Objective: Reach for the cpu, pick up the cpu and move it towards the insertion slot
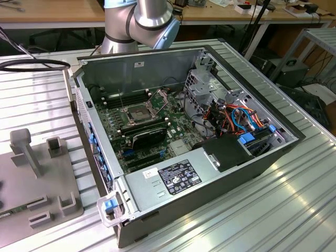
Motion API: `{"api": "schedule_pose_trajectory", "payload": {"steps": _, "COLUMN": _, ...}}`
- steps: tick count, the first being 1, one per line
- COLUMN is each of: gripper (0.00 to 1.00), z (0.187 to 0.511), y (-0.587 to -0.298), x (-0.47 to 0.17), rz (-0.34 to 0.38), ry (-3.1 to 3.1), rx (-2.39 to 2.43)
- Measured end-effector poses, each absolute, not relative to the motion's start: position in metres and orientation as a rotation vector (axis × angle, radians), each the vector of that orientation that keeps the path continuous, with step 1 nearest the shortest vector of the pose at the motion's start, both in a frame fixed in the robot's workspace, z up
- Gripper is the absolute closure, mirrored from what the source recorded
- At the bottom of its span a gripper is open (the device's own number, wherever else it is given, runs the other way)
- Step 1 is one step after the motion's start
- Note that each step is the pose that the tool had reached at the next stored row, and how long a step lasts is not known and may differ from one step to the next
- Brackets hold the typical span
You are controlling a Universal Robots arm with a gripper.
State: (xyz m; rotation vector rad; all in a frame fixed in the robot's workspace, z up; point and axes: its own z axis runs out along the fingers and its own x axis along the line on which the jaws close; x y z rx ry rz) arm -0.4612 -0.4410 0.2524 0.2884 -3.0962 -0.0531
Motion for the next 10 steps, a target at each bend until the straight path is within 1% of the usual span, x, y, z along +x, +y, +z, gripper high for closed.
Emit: {"api": "schedule_pose_trajectory", "payload": {"steps": 10, "gripper": 0.22, "z": 0.236, "y": -0.446, "x": -0.461, "rz": -0.052, "ry": -3.106, "rx": 0.191}}
